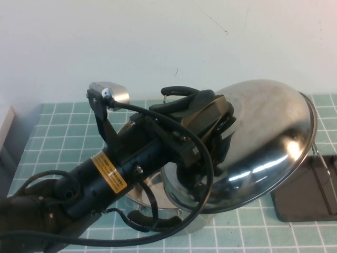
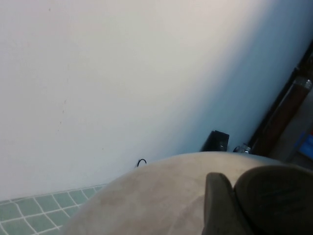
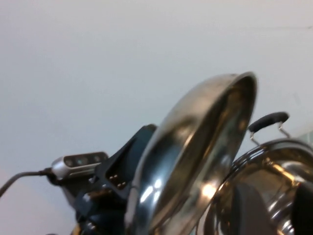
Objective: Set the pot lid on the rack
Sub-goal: Hand over the pot lid
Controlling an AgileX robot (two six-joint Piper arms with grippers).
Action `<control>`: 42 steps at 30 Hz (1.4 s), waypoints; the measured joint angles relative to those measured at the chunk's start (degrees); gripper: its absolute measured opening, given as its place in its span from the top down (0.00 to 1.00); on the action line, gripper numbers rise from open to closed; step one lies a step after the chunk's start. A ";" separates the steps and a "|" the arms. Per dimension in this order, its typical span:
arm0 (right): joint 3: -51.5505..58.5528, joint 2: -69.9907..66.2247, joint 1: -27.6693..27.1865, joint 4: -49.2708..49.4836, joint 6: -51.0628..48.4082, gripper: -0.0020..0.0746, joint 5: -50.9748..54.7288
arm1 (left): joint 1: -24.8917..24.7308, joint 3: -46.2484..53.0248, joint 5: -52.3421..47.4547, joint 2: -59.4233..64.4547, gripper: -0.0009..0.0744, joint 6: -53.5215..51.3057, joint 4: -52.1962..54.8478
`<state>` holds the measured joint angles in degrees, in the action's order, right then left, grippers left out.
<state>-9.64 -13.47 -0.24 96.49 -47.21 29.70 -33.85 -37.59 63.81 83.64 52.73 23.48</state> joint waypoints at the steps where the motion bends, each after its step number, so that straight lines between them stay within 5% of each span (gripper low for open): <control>1: -1.22 -2.48 0.00 0.05 -0.26 0.72 1.91 | 0.00 0.00 0.00 0.30 0.55 0.10 -0.01; 7: -9.34 -15.48 0.00 0.14 -1.10 0.40 11.57 | 0.00 0.00 0.00 0.87 0.55 0.10 -0.08; 25: -25.24 -47.11 0.21 0.04 -1.95 0.35 26.18 | 0.00 0.00 0.03 0.87 0.55 0.12 -0.08; 31: -30.96 -54.27 5.23 0.04 -5.41 0.44 27.16 | 0.00 0.00 0.43 0.87 0.55 0.23 0.04; 38: -33.82 -56.31 8.51 0.15 -12.50 0.84 28.38 | 0.34 0.00 0.61 1.09 0.55 -1.18 -0.40; 42: -34.54 -56.41 8.60 -0.16 -15.97 0.86 29.32 | 0.81 0.00 0.87 1.09 0.45 -1.56 -0.13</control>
<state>-44.18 -69.88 8.36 96.33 -63.18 59.01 -33.04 -37.59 64.68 84.73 51.17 23.35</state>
